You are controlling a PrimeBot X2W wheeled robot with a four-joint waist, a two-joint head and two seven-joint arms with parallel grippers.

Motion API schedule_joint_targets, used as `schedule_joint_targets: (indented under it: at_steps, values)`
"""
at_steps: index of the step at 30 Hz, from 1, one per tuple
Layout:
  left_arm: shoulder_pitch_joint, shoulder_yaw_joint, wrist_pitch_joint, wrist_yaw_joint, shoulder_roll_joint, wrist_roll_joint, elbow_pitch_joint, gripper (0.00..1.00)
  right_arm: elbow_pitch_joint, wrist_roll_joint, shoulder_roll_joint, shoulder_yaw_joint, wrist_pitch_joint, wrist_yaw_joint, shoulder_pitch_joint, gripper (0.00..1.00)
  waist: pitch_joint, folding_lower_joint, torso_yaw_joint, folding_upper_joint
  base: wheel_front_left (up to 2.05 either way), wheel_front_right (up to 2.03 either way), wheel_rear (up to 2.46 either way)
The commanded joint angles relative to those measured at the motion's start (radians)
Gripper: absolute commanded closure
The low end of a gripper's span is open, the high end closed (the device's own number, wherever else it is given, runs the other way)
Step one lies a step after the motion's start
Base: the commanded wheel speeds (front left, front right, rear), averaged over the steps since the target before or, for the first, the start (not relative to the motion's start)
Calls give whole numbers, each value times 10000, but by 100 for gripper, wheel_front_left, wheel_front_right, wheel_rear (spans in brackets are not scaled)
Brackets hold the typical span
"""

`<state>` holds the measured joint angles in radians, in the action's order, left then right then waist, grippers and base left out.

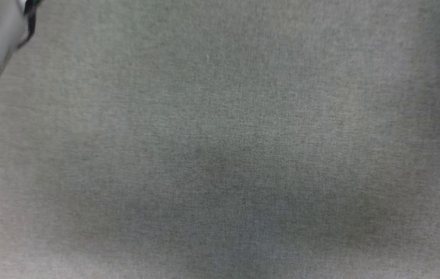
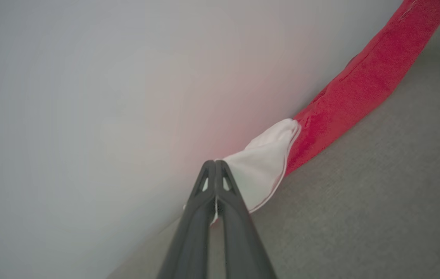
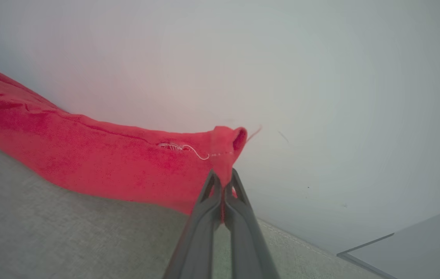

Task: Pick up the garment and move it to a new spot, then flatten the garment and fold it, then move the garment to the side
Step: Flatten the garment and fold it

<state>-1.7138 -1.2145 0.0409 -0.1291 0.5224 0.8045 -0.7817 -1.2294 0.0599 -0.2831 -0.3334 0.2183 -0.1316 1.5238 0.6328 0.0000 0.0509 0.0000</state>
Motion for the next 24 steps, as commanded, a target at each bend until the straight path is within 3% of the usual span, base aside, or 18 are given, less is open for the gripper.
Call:
schedule_joint_targets:
  at_steps: [1, 7, 10, 13, 19, 24]
  values:
    - [446, -226, -270, 3, 415, 269, 419, 100, -12, 389, -68, -323, -89, 19, -426, 100, -910, 0, 61, 0, 0, 0, 0]
    - [2242, -610, -1534, 1, 1713, 1085, 2386, 100, 881, 2348, -474, -1983, -887, 19, -2349, 100, -1986, 0, 39, 0, 0, 0, 0]
    - [3334, -653, -1928, 1, 2334, 1383, 3315, 100, 2030, 3639, -1069, -3003, -1619, 19, -3653, 100, -2508, 0, -22, 0, 0, 0, 0]
    - [4474, -653, -2189, 169, 2899, 1686, 4196, 100, 3558, 4963, -2072, -3865, -2388, 19, -4942, 100, -2983, 0, -87, 0, 0, 0, 0]
    - [7050, -672, -2475, 1513, 4065, 2415, 6592, 100, 6489, 7215, -4051, -4573, -3705, 19, -7700, 100, -3705, 0, -116, 0, 0, 0, 0]
    - [9076, -666, -2538, 2914, 4944, 2888, 8565, 100, 8137, 8272, -5043, -4405, -4421, 19, -9769, 100, -4045, 0, -73, 0, 0, 0, 0]
